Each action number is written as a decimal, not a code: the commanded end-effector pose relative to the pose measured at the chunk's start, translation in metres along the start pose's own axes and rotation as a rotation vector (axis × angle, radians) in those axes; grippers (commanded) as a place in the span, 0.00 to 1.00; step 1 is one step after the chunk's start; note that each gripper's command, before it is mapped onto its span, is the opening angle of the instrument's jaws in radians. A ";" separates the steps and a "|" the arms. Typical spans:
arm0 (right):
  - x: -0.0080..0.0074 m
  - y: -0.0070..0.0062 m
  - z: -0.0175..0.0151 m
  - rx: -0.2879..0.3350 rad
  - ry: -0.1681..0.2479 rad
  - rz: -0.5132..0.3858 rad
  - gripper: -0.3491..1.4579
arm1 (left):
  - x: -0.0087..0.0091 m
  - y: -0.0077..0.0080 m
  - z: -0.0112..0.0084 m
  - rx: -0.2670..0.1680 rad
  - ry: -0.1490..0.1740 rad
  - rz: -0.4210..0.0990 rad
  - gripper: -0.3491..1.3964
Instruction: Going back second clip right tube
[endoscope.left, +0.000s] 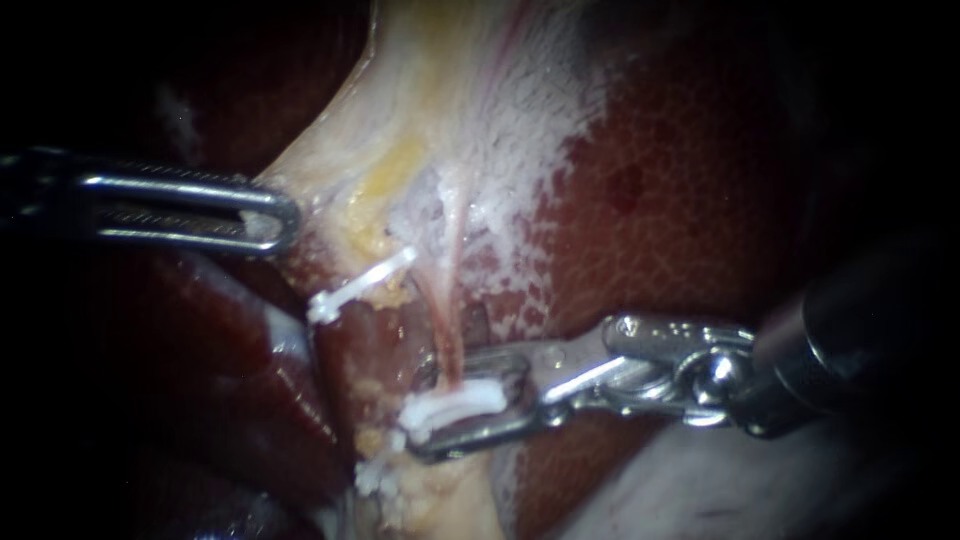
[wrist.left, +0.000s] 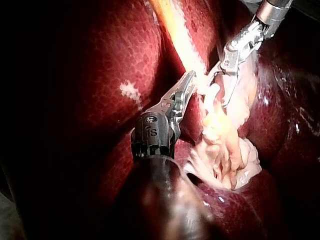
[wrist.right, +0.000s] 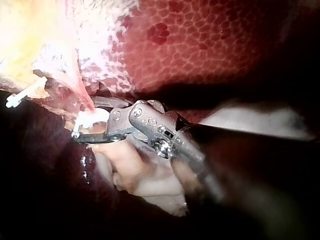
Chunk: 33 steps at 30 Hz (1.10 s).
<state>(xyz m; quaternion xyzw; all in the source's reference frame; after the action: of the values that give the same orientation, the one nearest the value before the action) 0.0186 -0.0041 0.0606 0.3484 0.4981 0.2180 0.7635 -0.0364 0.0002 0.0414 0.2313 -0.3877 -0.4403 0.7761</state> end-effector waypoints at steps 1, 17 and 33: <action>0.0000 0.0000 -0.0003 0.002 0.000 -0.006 0.52 | 0.0000 0.0000 0.0000 0.001 0.000 0.000 0.00; -0.0006 0.0003 -0.0068 -0.068 0.031 -0.144 0.52 | 0.0004 0.0005 -0.0001 0.002 0.000 0.002 0.00; 0.0020 -0.0011 -0.0129 -0.107 0.041 -0.262 0.52 | 0.0006 0.0012 0.0002 -0.001 -0.001 0.004 0.00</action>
<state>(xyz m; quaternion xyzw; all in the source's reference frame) 0.0076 0.0006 0.0552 0.2342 0.5428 0.1488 0.7927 -0.0358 0.0004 0.0427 0.2302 -0.3885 -0.4389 0.7768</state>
